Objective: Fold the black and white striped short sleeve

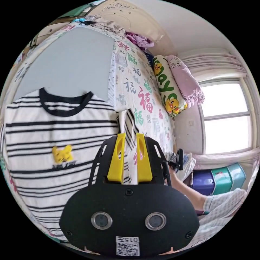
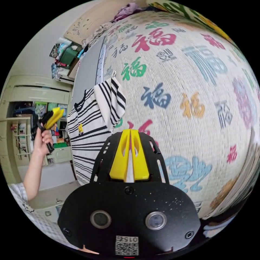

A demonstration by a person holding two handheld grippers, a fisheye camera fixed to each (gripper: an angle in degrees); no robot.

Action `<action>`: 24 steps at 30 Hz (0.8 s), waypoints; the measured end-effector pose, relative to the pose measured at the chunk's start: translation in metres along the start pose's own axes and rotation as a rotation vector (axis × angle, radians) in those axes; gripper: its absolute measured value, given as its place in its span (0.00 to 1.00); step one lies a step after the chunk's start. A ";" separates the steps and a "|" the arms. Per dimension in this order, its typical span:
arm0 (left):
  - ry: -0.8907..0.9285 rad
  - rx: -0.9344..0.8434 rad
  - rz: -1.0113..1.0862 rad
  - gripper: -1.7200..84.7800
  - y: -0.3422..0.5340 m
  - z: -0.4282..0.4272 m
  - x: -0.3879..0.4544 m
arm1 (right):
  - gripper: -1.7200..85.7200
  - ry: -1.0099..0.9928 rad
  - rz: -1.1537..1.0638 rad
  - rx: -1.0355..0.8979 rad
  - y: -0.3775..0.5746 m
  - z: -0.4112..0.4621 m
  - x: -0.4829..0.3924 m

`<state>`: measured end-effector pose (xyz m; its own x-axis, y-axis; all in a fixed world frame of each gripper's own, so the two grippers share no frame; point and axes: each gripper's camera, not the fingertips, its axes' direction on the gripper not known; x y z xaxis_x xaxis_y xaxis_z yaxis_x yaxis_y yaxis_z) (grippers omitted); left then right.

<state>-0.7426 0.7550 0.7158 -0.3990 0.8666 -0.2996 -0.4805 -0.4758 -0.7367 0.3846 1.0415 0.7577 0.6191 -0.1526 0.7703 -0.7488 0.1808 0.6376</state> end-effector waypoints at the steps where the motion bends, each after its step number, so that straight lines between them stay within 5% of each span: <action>1: -0.003 0.000 -0.006 0.10 -0.011 0.014 0.007 | 0.04 0.016 -0.019 0.001 -0.010 0.002 -0.003; 10: -0.275 -0.116 -0.082 0.15 -0.108 0.158 0.061 | 0.12 0.185 -0.306 -0.025 -0.076 0.041 -0.057; 16: -0.413 -0.123 -0.036 0.04 -0.121 0.174 0.069 | 0.05 0.193 -0.495 -0.006 -0.066 0.047 -0.092; 24: -0.181 -0.162 0.200 0.03 -0.120 0.194 0.108 | 0.02 0.020 -0.116 0.125 -0.046 -0.003 -0.053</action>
<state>-0.8793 0.8768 0.8897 -0.6124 0.7109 -0.3459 -0.2539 -0.5912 -0.7655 0.3870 1.0447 0.6880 0.7070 -0.1458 0.6920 -0.6947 0.0403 0.7182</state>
